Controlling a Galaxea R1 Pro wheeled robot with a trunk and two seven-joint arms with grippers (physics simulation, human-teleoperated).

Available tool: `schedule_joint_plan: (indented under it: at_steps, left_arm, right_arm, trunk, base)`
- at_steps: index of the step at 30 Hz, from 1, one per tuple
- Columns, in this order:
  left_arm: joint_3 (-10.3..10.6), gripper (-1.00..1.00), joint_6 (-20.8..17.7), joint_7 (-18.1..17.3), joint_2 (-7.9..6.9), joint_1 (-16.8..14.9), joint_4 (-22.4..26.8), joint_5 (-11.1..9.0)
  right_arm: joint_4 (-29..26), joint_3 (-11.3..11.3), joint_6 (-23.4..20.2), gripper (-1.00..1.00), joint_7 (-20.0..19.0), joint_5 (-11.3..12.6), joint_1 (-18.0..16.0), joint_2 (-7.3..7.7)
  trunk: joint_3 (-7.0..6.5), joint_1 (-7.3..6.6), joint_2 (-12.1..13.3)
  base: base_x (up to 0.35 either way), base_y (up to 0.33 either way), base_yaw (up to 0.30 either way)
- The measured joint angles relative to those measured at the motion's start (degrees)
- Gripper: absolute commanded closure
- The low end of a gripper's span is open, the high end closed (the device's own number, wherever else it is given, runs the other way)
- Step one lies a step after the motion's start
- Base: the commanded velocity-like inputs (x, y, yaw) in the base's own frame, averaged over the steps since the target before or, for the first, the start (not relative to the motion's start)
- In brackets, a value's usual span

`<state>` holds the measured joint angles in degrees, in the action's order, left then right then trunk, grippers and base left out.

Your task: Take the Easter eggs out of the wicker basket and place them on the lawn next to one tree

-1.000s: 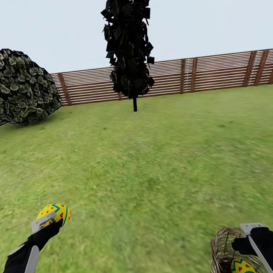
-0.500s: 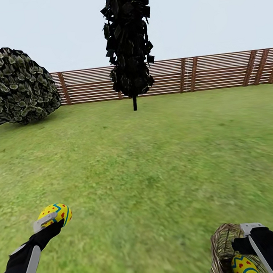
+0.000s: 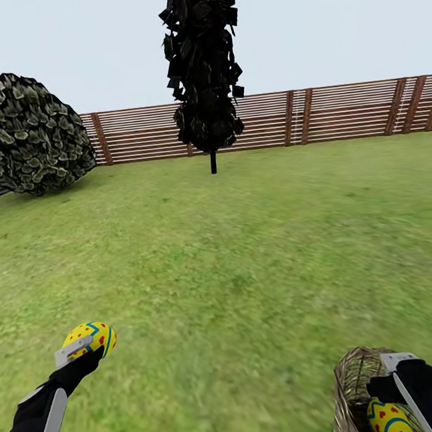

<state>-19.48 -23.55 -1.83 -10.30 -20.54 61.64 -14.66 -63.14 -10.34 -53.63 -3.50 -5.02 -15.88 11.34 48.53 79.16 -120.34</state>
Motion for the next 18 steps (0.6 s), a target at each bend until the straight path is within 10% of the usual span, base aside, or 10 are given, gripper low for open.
schedule_joint_plan:
  at_steps: [18]
  left_arm:
    - [0.0,1.00,0.0,-0.1,0.00,0.0,0.1,0.0]
  right_arm:
    - [0.0,0.1,0.0,-1.00,0.0,0.0,0.0,-0.09]
  trunk:
    - [3.23,3.95,-7.2]
  base:
    - [0.000,0.000,0.000]
